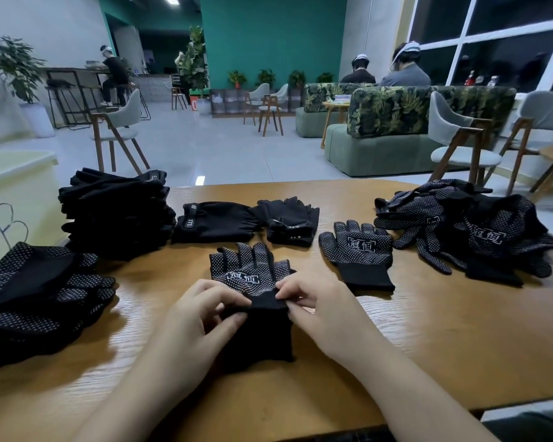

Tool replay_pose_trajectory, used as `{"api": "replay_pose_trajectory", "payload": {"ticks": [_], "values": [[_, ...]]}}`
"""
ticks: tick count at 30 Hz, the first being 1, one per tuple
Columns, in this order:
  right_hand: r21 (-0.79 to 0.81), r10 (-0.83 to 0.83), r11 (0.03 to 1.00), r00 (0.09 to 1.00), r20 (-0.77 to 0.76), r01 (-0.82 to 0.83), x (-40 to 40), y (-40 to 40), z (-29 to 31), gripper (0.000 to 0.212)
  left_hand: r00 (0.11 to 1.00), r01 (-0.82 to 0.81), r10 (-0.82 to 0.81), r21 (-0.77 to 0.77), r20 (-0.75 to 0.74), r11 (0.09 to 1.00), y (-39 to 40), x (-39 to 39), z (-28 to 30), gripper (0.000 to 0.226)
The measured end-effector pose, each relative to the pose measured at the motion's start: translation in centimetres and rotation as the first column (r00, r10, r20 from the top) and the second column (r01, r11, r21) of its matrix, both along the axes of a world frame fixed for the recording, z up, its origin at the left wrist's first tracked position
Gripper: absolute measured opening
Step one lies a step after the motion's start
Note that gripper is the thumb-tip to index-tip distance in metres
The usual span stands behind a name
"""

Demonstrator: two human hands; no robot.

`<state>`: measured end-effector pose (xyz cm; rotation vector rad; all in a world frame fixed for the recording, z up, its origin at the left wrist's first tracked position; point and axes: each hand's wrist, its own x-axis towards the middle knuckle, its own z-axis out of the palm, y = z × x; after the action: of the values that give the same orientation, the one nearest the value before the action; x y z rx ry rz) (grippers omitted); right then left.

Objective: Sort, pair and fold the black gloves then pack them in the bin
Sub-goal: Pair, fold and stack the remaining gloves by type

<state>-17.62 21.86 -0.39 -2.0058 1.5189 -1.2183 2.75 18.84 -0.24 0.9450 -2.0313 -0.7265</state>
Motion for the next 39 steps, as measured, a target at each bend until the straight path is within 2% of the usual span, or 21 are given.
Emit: {"api": "replay_pose_trajectory", "payload": {"ticks": [3,5,12,15,24,26,33,39], "values": [[-0.146,-0.022,0.989,0.998,-0.061,0.012,-0.3,0.4,-0.5,0.012,0.993,0.003,0.008,-0.091,0.116,0.996,0.3,0.5,-0.2,0.017],[-0.159,-0.014,0.987,0.995,-0.094,-0.001,-0.5,0.8,-0.7,0.010,0.986,0.031,-0.013,-0.107,0.167,0.994,0.5,0.9,-0.3,0.018],[0.027,0.070,0.997,0.982,-0.177,-0.067,-1.0,1.2,-0.9,0.014,0.969,0.067,-0.048,-0.070,0.242,0.995,0.6,2.2,-0.9,0.026],[0.048,0.078,0.996,0.979,-0.189,-0.070,-0.9,1.4,-0.8,0.020,0.960,0.086,-0.062,-0.077,0.273,0.993,0.7,2.3,-1.0,0.024],[0.070,0.075,0.996,0.982,-0.171,-0.064,-0.9,1.8,-0.4,0.026,0.948,0.126,-0.109,-0.038,0.299,0.991,1.1,2.3,-1.1,0.027],[0.075,0.078,0.995,0.984,-0.163,-0.067,-0.9,1.8,-0.3,0.026,0.941,0.137,-0.108,-0.071,0.321,0.988,1.0,2.3,-1.3,0.031],[0.062,0.089,0.995,0.990,-0.108,-0.083,-0.6,1.8,-0.2,0.028,0.940,0.135,-0.074,-0.165,0.334,0.977,0.6,2.1,-1.7,0.021],[0.121,0.008,0.993,0.993,-0.117,0.006,-0.6,1.7,0.0,0.032,0.953,0.181,-0.159,-0.062,0.258,0.982,1.2,2.1,-1.1,0.016]]}}
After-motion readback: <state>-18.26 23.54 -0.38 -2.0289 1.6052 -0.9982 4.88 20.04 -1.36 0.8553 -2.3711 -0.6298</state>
